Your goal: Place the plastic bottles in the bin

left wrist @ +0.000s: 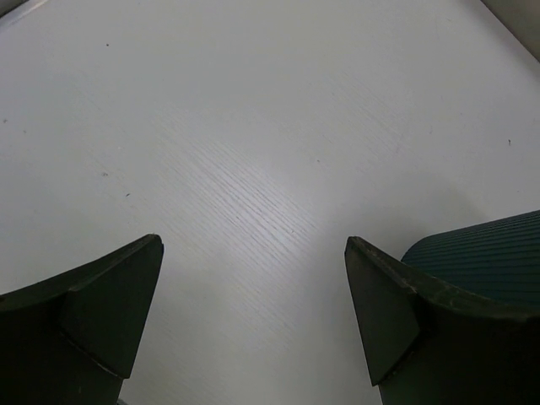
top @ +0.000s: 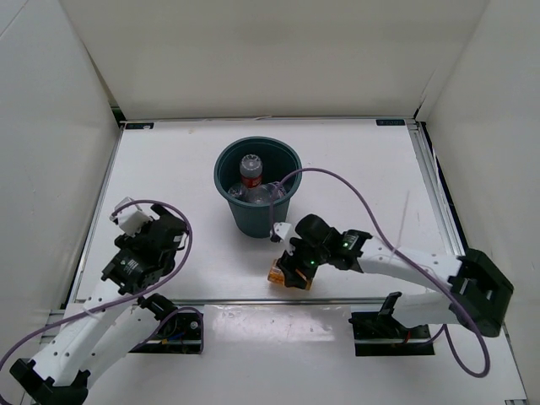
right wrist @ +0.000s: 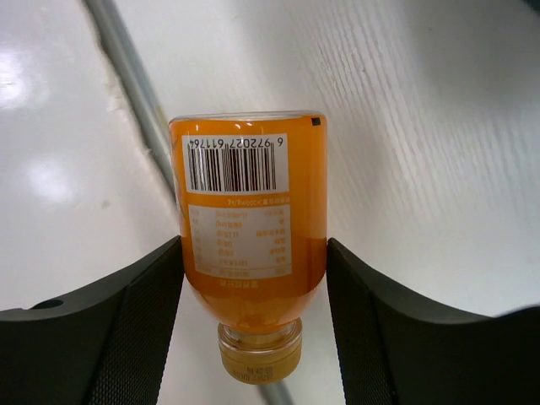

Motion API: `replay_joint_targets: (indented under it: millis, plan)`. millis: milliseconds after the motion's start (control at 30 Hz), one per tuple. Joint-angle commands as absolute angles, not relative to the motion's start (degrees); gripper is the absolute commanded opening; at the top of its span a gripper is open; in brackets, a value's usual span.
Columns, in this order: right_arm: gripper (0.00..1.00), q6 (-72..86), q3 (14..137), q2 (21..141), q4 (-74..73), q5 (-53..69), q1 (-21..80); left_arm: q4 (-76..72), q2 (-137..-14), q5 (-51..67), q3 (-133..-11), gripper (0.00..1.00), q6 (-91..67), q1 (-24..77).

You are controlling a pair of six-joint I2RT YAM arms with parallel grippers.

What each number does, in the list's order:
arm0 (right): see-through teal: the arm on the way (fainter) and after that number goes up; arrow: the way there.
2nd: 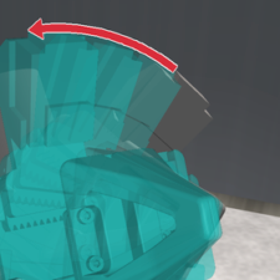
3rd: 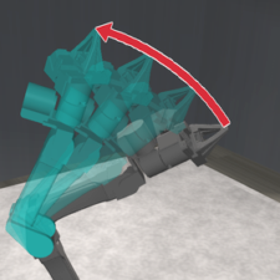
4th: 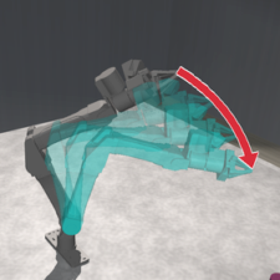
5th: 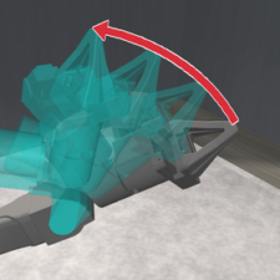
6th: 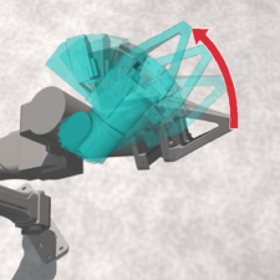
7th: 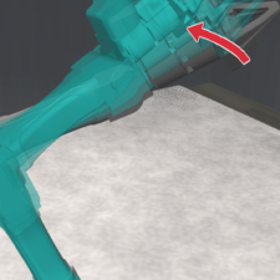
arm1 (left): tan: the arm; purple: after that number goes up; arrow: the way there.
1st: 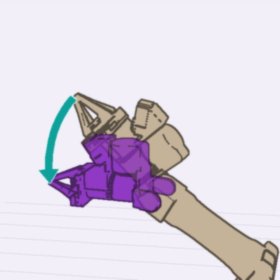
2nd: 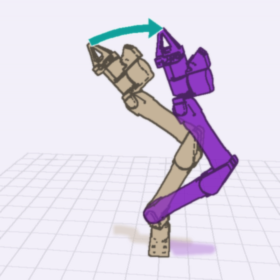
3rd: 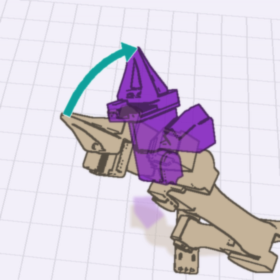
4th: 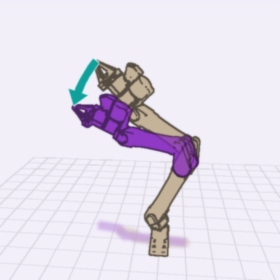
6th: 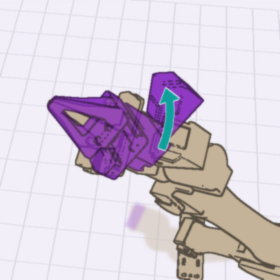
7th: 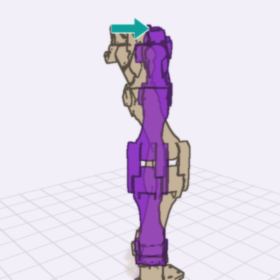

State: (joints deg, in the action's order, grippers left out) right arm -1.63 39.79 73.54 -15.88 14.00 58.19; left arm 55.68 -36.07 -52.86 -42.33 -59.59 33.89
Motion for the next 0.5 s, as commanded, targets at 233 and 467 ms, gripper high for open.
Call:
replay_joint_targets:
  millis: [233, 467]
  plan:
    - [0.05, -2.2, 63.3, 60.3, -34.7, -3.1, 58.9, 49.4, -39.3, -51.1, -38.0, 1.0, -69.6, 33.7]
    - [0.03, -9.1, 87.8, 77.0, -30.7, -15.3, 52.3, 48.3, -40.4, -49.8, -38.0, 1.0, -70.1, 33.7]
